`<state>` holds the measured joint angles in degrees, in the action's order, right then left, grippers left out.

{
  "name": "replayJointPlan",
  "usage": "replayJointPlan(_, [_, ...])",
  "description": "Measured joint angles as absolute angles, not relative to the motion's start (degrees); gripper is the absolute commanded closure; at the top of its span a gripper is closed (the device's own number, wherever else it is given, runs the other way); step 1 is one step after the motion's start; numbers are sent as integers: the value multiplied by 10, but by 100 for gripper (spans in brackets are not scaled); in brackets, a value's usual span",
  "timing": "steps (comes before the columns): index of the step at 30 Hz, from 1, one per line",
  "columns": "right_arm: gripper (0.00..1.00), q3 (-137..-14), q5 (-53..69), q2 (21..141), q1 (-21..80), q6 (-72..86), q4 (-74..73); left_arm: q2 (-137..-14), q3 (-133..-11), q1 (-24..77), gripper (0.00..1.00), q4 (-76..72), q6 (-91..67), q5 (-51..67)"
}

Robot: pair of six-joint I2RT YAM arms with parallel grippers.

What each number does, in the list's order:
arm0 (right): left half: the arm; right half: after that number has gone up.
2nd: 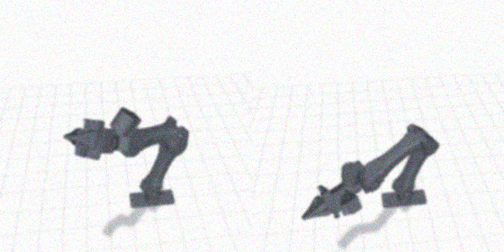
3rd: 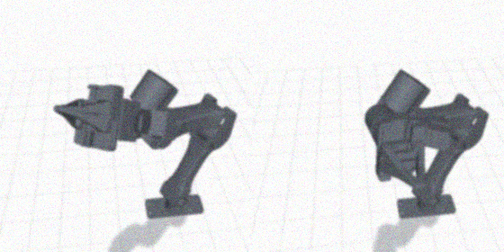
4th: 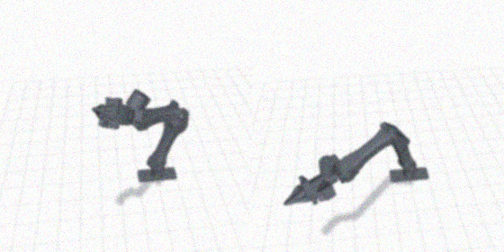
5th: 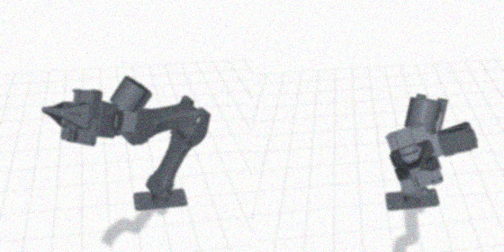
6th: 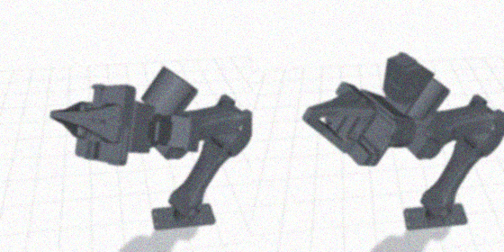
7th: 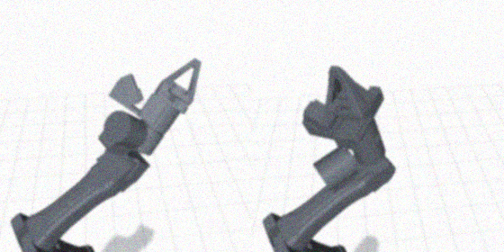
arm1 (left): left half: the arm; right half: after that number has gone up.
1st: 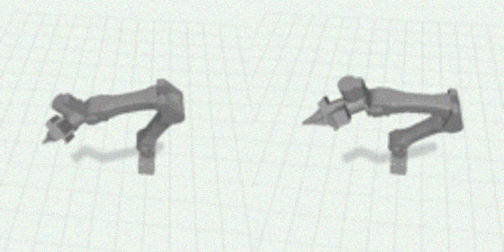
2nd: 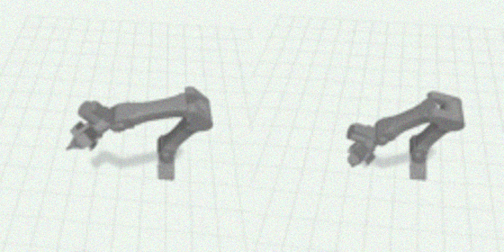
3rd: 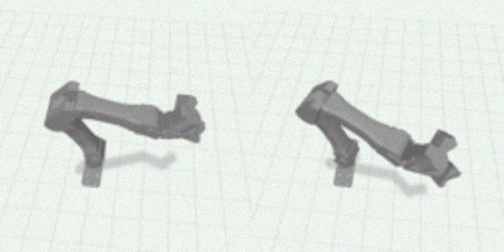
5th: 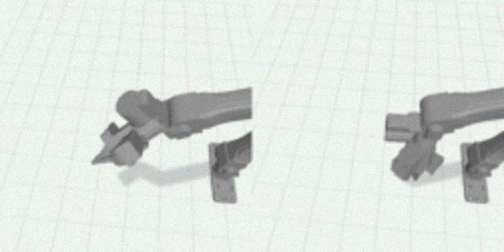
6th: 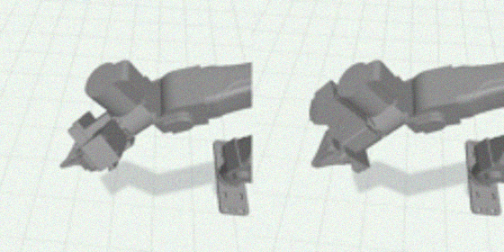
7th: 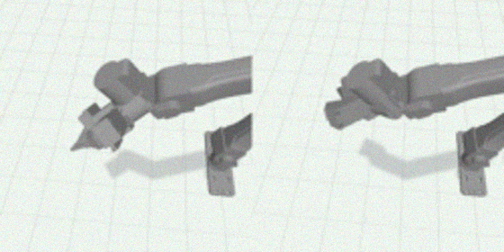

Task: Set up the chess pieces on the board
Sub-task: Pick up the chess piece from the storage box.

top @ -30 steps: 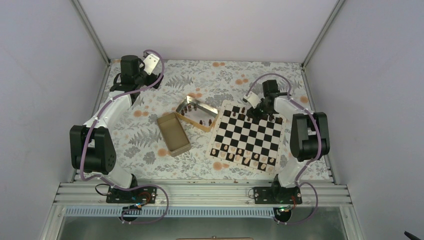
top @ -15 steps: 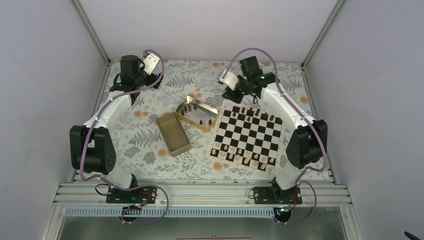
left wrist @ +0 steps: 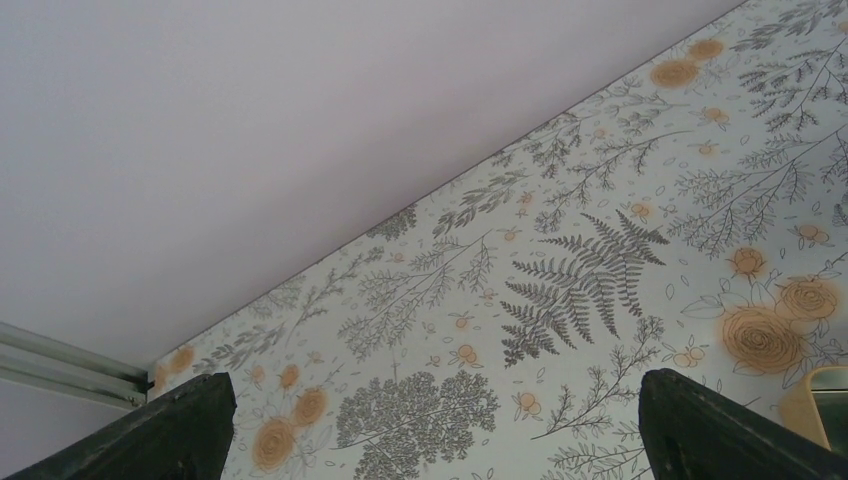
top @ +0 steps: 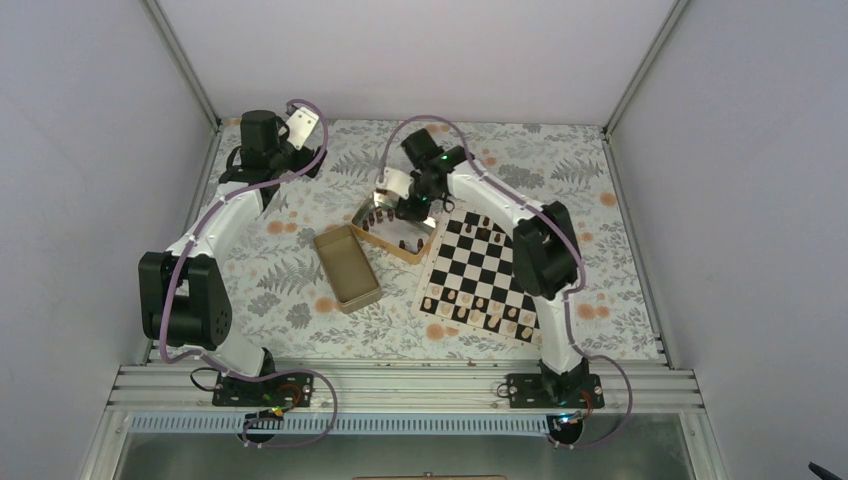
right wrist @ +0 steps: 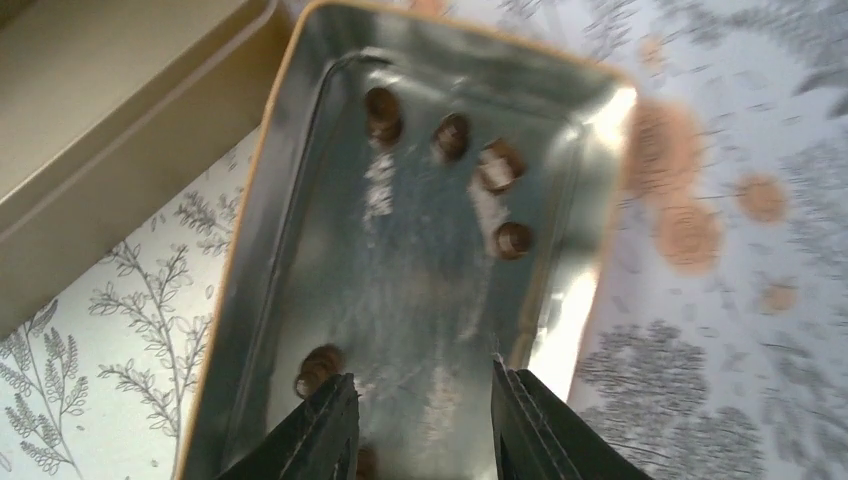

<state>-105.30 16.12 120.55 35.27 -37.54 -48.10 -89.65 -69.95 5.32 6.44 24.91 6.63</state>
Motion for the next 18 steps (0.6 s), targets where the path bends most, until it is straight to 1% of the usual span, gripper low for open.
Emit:
replayJointPlan(3, [58,-1062,131,1225,373,-375,-514,-896,-700,53,0,67,249,67])
replayJointPlan(11, [56,-1140,69,1248,394,-370,-630,-896,-700,53,0,75,249,67])
replayJointPlan(18, [58,-1143,34,1289,394,-356,-678,-896,-700,53,0,76,249,67])
